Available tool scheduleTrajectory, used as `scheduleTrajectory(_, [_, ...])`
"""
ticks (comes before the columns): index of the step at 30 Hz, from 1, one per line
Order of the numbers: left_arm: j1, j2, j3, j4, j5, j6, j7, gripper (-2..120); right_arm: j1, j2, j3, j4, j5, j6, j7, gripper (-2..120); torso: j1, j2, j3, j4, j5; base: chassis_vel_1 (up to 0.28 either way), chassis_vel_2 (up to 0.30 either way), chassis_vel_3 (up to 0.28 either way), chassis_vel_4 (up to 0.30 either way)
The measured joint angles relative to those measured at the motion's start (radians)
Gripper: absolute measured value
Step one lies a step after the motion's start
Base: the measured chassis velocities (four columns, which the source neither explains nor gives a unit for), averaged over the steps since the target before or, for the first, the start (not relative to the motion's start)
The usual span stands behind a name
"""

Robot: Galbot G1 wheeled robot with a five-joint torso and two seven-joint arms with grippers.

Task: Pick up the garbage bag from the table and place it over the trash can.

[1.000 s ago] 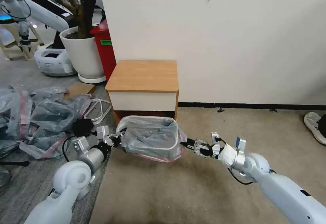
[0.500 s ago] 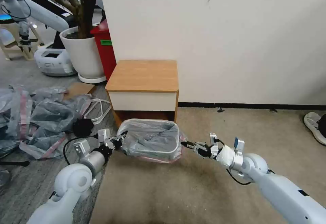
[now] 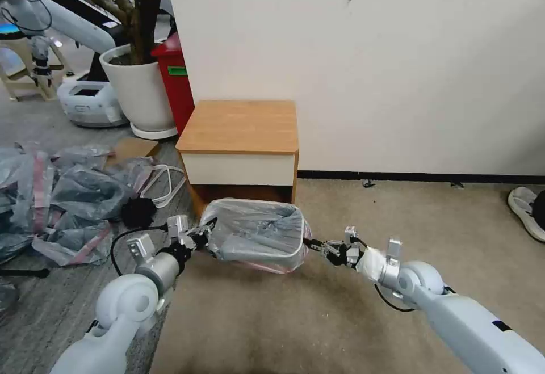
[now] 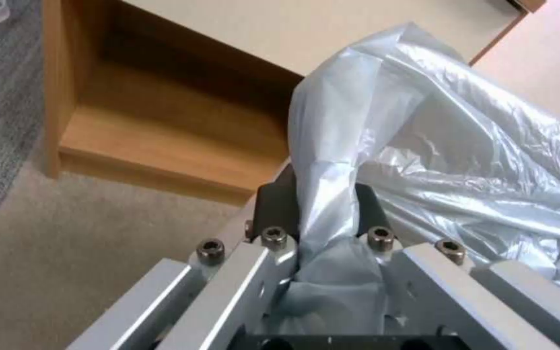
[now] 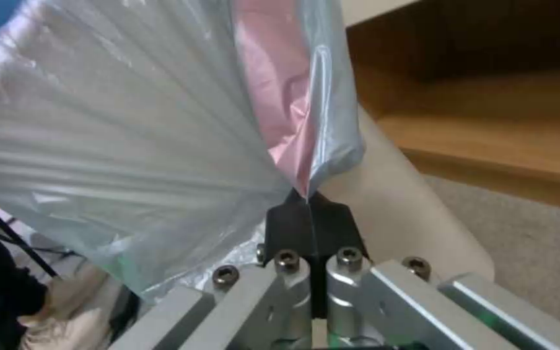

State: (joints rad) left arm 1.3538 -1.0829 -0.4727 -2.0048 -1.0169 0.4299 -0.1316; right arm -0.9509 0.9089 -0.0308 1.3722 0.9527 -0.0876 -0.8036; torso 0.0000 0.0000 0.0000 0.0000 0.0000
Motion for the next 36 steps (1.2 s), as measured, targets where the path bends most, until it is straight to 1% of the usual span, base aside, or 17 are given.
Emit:
scheduleTrajectory(7, [-0.005, -0.02, 0.005, 0.0, -0.009, -0.02, -0.001, 6, -0.014, 0.036, -0.002, -0.014, -0.063, 0.011, 0.033, 0, 0.0, 0.0, 0.0, -0.0001, 0.0, 0.0, 0.0, 0.0, 0.0])
scheduleTrajectory(12, [-0.006, -0.036, 0.006, -0.005, -0.038, -0.02, -0.012, 7, -0.014, 0.062, -0.007, -0.03, -0.098, 0.021, 0.051, 0, 0.0, 0.0, 0.0, 0.0, 0.0, 0.0, 0.0, 0.0, 0.0])
scheduleTrajectory(15, [-0.006, -0.037, 0.007, -0.007, -0.044, -0.019, -0.016, 8, -0.013, 0.067, -0.01, -0.033, -0.109, 0.022, 0.056, 0, 0.0, 0.0, 0.0, 0.0, 0.0001, 0.0, 0.0, 0.0, 0.0])
scheduleTrajectory(17, [-0.006, -0.033, 0.007, -0.007, -0.043, -0.011, -0.019, 8, -0.009, 0.072, -0.014, -0.037, -0.138, 0.023, 0.065, 0, 0.0, 0.0, 0.0, 0.0, 0.0, 0.0, 0.0, 0.0, 0.0])
scheduleTrajectory(21, [-0.004, -0.023, 0.008, 0.0, -0.023, 0.001, -0.019, 8, -0.002, 0.059, -0.019, -0.038, -0.165, 0.024, 0.07, 0, 0.0, 0.0, 0.0, 0.0, 0.0, 0.0, 0.0, 0.0, 0.0])
scheduleTrajectory(24, [-0.003, -0.02, 0.01, 0.017, 0.028, 0.006, -0.012, 7, -0.001, 0.041, -0.018, -0.036, -0.166, 0.025, 0.07, 0, 0.0, 0.0, 0.0, 0.0, 0.0, 0.0, 0.0, 0.0, 0.0])
scheduleTrajectory(28, [-0.002, -0.021, 0.012, 0.034, 0.06, 0.006, -0.005, 7, -0.005, 0.028, -0.013, -0.032, -0.167, 0.025, 0.071, 0, 0.0, 0.0, 0.0, 0.0, 0.0, 0.0, 0.0, 0.0, 0.0])
scheduleTrajectory(32, [-0.001, -0.03, 0.006, 0.042, 0.054, 0.006, 0.014, 7, -0.013, 0.023, -0.005, -0.03, -0.175, 0.026, 0.071, 0, 0.0, 0.0, 0.0, 0.0, 0.0, 0.0, 0.0, 0.0, 0.0])
scheduleTrajectory(36, [0.007, -0.031, 0.002, 0.043, 0.049, 0.006, 0.019, 7, -0.022, 0.023, -0.002, -0.029, -0.177, 0.027, 0.071, 0, 0.0, 0.0, 0.0, 0.0, 0.0, 0.0, 0.0, 0.0, 0.0])
